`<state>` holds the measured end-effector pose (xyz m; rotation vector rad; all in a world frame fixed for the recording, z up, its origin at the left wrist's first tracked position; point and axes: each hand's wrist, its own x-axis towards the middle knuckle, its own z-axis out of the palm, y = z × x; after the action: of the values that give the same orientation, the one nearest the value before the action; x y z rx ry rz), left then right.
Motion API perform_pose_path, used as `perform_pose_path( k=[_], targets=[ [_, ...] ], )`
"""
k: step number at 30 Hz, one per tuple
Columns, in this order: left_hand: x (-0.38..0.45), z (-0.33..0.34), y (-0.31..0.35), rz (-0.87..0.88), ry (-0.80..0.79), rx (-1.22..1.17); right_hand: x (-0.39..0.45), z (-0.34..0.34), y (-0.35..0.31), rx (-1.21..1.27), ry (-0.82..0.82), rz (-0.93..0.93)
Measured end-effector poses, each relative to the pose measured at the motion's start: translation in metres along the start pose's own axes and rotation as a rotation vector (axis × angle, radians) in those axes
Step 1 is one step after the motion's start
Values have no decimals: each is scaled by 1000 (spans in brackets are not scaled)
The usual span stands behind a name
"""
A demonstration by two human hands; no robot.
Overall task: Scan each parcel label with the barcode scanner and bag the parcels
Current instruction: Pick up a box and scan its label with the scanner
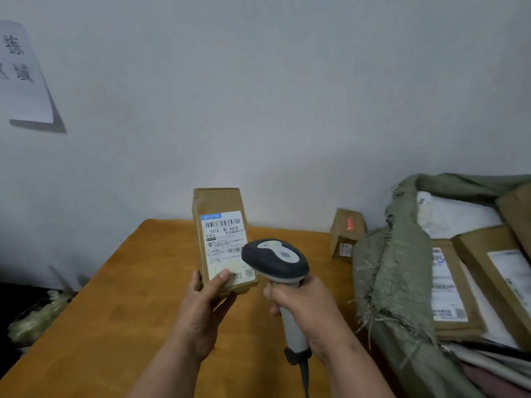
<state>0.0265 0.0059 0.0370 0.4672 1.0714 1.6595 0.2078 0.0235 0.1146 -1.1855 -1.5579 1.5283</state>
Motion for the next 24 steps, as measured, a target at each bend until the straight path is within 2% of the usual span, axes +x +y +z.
perform_pose_path(
  k=[5,12,16,20,24],
  targets=[
    [-8,37,22,17,-194,68,-20,-9,-9,77,174,-35],
    [-39,114,26,65,-456,320,-63,-43,-13,128,396,-259],
    [-60,170,15,50,-599,434,-85,-82,-14,294,586,-348],
    [-73,236,-7,38,-657,576,-98,-135,-10,464,773,-349],
    [-74,302,-34,58,-677,700,-100,-200,-10,523,868,-344]
  ],
)
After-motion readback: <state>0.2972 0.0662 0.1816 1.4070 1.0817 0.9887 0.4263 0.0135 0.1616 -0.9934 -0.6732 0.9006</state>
